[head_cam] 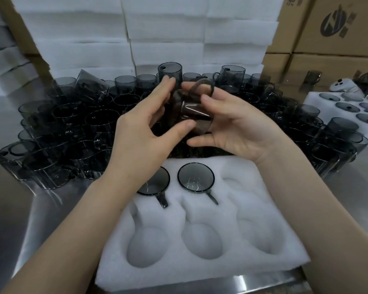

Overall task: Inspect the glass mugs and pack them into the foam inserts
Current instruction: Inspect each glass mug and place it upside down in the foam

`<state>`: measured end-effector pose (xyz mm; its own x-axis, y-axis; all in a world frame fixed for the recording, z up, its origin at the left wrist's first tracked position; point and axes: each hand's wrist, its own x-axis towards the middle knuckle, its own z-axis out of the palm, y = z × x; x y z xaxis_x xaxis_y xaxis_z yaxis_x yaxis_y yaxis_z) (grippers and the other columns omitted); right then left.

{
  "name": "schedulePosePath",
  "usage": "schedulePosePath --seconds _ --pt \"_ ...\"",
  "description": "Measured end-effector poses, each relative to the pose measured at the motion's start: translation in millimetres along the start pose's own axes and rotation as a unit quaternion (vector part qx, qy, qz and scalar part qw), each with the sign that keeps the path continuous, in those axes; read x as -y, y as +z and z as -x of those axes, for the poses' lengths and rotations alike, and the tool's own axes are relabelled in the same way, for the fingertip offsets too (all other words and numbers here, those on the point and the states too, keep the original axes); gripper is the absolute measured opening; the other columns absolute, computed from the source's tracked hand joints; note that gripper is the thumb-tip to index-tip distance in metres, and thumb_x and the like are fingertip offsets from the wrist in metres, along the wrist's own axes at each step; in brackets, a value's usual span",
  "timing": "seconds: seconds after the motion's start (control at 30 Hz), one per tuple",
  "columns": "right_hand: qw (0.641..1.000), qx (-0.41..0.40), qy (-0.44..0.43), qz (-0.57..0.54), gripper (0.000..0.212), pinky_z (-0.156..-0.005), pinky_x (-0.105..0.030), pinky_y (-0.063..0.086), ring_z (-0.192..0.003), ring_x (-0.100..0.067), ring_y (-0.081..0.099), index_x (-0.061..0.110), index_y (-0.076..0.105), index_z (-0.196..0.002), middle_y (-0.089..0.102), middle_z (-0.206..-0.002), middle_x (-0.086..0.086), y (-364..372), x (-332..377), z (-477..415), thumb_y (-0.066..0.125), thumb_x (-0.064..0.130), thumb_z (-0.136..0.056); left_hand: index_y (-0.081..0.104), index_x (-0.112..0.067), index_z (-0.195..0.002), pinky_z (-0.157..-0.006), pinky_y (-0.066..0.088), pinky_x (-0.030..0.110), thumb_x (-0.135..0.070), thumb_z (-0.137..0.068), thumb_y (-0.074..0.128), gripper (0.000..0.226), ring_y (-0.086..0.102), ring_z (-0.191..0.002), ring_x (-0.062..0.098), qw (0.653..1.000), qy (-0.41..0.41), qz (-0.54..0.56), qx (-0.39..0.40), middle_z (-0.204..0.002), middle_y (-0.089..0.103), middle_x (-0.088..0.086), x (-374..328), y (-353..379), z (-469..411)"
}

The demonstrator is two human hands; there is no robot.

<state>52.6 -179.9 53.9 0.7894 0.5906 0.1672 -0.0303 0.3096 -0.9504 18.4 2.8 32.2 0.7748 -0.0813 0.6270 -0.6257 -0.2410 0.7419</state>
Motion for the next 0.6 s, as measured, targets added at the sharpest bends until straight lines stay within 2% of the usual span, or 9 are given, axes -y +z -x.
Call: schedulePosePath --seconds 0.07,0.13,0.2,0.27,0.33,0.4,0.47,0.5,0.6 --pt "1.000 0.005 -0.016 0.018 0.029 -0.079 -0.041 0.055 -0.104 -0.025 0.066 0.024 0.066 -0.121 0.066 -0.121 -0.006 -4.6 1.9 2.5 0.054 0.022 -0.095 0.049 -0.014 -0.140 -0.103 0.049 0.035 -0.012 -0.077 0.077 0.069 0.062 -0.118 0.011 0.998 -0.029 0.041 0.023 -0.134 0.059 0.000 -0.5 0.1 -0.6" --pt "0.999 0.027 -0.034 0.015 0.032 -0.087 -0.046 0.052 -0.111 -0.028 0.062 0.022 0.064 -0.124 0.062 -0.126 -0.008 -5.1 2.3 3.4 0.057 0.018 -0.093 0.054 -0.018 -0.131 -0.097 0.053 0.031 -0.009 -0.074 0.080 0.064 0.067 -0.106 0.010 0.999 -0.015 0.036 0.028 -0.126 0.061 -0.002 -0.8 -0.2 -0.2" --pt "0.995 0.083 -0.046 -0.038 0.054 -0.097 -0.050 0.046 -0.120 -0.032 0.052 0.018 0.052 -0.135 0.053 -0.134 -0.015 -2.7 3.7 4.6 0.067 0.015 -0.083 0.054 -0.027 -0.121 -0.095 0.053 0.026 -0.010 -0.069 0.081 0.061 0.067 -0.105 0.007 0.999 0.017 0.028 0.012 -0.120 0.062 -0.009 -2.4 -0.9 0.3" --pt "0.990 0.101 -0.036 -0.091 0.070 -0.101 -0.051 0.040 -0.124 -0.035 0.045 0.017 0.042 -0.143 0.048 -0.136 -0.019 -1.7 6.4 6.2 0.069 0.018 -0.078 0.053 -0.026 -0.117 -0.096 0.051 0.026 -0.008 -0.068 0.082 0.060 0.064 -0.109 0.006 0.998 0.058 0.013 0.004 -0.117 0.060 -0.014 -2.8 -1.0 1.2" --pt "0.998 0.039 -0.006 -0.047 0.059 -0.096 -0.050 0.047 -0.120 -0.036 0.049 0.018 0.046 -0.141 0.051 -0.133 -0.019 1.0 11.2 7.7 0.063 0.026 -0.086 0.052 -0.023 -0.117 -0.098 0.051 0.030 -0.006 -0.068 0.082 0.060 0.063 -0.111 0.012 0.996 0.085 -0.021 0.007 -0.118 0.060 -0.008 -2.2 -0.3 1.8" --pt "0.996 -0.042 0.019 0.082 0.044 -0.079 -0.044 0.056 -0.104 -0.033 0.064 0.019 0.056 -0.134 0.061 -0.124 -0.015 7.1 15.1 11.8 0.057 0.032 -0.092 0.050 -0.022 -0.118 -0.099 0.050 0.039 -0.004 -0.068 0.081 0.062 0.061 -0.113 0.018 0.991 0.113 -0.065 0.023 -0.120 0.059 0.002 -2.0 0.0 1.6" --pt "0.981 -0.092 0.013 0.169 0.040 -0.067 -0.036 0.059 -0.088 -0.028 0.071 0.020 0.062 -0.124 0.069 -0.113 -0.009 12.4 17.9 19.7 0.065 0.032 -0.086 0.047 -0.026 -0.116 -0.100 0.048 0.041 -0.008 -0.067 0.083 0.063 0.058 -0.115 0.020 0.988 0.122 -0.078 0.057 -0.122 0.057 0.006 -1.2 -0.9 1.1" --pt "0.974 -0.118 0.005 0.193 0.043 -0.064 -0.035 0.058 -0.083 -0.025 0.072 0.020 0.063 -0.121 0.071 -0.107 -0.006 14.4 20.0 25.5 0.070 0.031 -0.081 0.046 -0.030 -0.115 -0.101 0.047 0.038 -0.015 -0.066 0.084 0.064 0.057 -0.115 0.018 0.988 0.110 -0.073 0.077 -0.123 0.056 0.004 -1.6 -1.4 1.2" --pt "0.924 -0.194 -0.034 0.329 0.049 -0.062 -0.033 0.058 -0.074 -0.020 0.071 0.027 0.064 -0.110 0.073 -0.100 0.002 16.0 30.7 51.0 0.086 0.030 -0.066 0.049 -0.039 -0.112 -0.100 0.047 0.031 -0.040 -0.066 0.082 0.057 0.061 -0.110 0.010 0.991 0.041 -0.049 0.116 -0.121 0.058 -0.008 -3.1 -2.3 2.4"
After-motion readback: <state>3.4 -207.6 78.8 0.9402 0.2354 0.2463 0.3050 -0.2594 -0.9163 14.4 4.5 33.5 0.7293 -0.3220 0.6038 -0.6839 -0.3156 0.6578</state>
